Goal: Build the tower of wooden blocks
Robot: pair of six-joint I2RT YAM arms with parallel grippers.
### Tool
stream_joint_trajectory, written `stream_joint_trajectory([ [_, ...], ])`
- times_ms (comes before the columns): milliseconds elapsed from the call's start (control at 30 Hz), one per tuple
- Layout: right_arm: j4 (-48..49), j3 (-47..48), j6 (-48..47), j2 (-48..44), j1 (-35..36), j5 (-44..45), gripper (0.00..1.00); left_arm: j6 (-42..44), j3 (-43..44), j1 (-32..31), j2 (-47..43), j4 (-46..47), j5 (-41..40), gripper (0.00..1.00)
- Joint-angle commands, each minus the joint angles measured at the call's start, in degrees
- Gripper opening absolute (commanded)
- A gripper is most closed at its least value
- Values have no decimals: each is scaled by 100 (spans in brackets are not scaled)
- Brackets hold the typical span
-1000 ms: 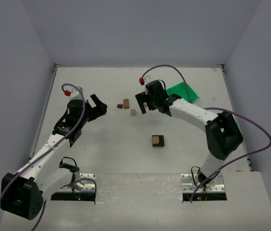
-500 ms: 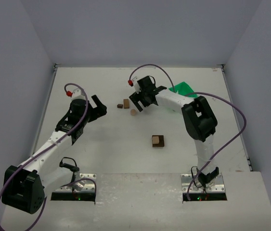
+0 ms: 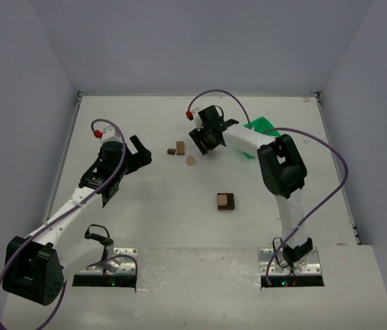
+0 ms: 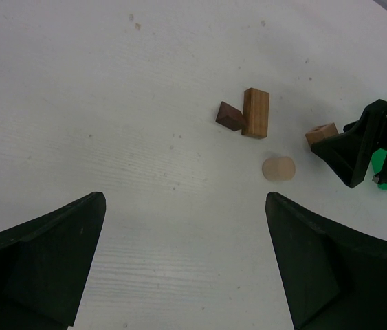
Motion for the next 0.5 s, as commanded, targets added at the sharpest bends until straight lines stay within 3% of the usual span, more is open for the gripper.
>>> stream_joint_trajectory([
  [0, 10, 256, 88, 12, -42, -138, 63, 28, 164, -9, -109, 128, -73, 100],
  [267, 0, 353, 109, 131, -68, -17, 60, 19, 158, -12, -126, 125, -71, 100],
  [467, 4, 393, 109, 175, -75, -57, 47, 19, 149, -9, -153, 116, -67, 100],
])
